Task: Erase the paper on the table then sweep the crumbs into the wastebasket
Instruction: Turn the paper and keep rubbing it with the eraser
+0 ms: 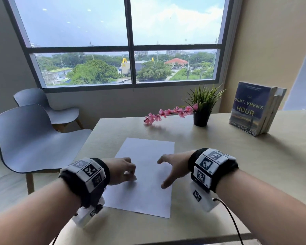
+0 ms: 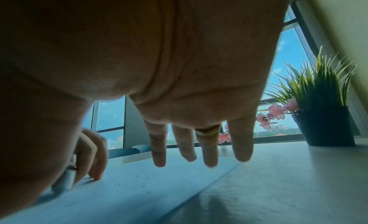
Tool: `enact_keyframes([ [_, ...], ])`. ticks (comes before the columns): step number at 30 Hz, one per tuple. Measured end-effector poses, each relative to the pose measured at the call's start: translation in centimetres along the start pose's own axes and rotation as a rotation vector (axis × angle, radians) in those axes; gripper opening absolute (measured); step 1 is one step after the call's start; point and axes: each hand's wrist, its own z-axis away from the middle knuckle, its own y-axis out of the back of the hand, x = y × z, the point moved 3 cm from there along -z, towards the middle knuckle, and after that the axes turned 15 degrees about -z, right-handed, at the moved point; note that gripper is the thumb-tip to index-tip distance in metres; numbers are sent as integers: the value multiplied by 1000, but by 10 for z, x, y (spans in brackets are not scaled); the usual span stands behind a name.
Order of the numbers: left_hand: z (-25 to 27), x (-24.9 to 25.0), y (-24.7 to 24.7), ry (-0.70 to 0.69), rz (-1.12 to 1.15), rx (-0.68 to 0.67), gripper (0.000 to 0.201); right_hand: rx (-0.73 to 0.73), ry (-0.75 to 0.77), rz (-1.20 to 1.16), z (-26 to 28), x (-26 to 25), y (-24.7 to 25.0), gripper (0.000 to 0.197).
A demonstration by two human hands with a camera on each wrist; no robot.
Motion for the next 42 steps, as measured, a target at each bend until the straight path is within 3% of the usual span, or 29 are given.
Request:
enact_keyframes([
  [4, -3, -16, -3, 47, -11, -10, 35, -10, 8, -14, 4, 5, -4, 91],
  [11, -9, -9, 7, 81, -50, 56, 36, -47, 42, 100, -20, 0, -23, 110],
  [17, -21, 22, 21, -19, -27, 91, 35, -46, 45, 55, -25, 6, -26, 118],
  [31, -17, 63, 31, -180, -159, -15, 28, -84, 23, 102, -19, 6, -26, 124],
  [37, -26, 48, 35, -71, -177, -52, 35, -78, 17, 89, -19, 7, -26, 125],
  [42, -14, 59, 30, -156, -203, -73, 32, -84, 16, 88, -19, 6, -26, 124],
])
